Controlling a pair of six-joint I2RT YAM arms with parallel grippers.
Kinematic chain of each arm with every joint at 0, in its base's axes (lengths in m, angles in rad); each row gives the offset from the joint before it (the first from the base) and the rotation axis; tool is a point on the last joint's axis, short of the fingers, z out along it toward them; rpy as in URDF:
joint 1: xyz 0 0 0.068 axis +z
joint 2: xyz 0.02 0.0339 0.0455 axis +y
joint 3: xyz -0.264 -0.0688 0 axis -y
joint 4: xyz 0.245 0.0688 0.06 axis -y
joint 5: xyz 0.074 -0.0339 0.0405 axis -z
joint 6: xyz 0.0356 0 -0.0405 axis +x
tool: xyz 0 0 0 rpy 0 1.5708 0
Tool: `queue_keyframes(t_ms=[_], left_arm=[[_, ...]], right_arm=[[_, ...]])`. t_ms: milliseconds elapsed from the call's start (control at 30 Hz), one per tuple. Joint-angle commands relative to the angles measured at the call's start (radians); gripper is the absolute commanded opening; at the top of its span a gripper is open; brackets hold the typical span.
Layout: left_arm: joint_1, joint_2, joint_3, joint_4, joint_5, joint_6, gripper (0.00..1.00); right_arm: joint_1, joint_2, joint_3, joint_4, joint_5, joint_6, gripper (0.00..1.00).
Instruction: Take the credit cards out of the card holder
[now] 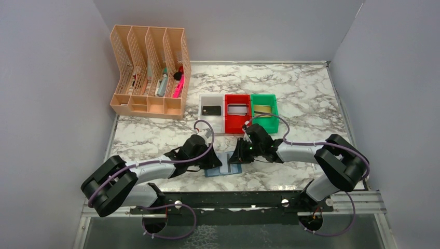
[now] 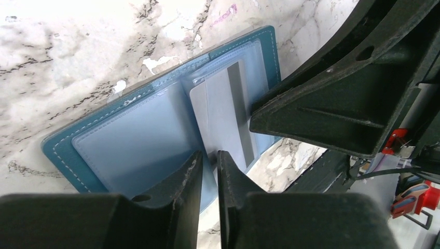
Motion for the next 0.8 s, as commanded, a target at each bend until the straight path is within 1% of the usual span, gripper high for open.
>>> queue_keyframes(t_ms=[0,167,300,767], left_arm=[[0.002,-0.019,-0.015,0.026,-0.006,-0.003,0.17],[0.002,-0.022,-0.018,0.041,0.002,-0.013,0.07],[0.002,-0.042,-0.021,0.017,-0.016,-0.012,0.01],[0.004,-0.085,-0.007,-0.107,-0.097,0.016,0.00]], right_arm=[[0.001,0.006,-0.011,-0.067,0.057,-0.007,0.23],[0.001,0.005,-0.013,-0.069,0.058,-0.005,0.23],[0.001,0.005,-0.013,-0.076,0.069,-0.001,0.23],[0.001,-0.006,0.000,-0.109,0.100,-0.008,0.23]])
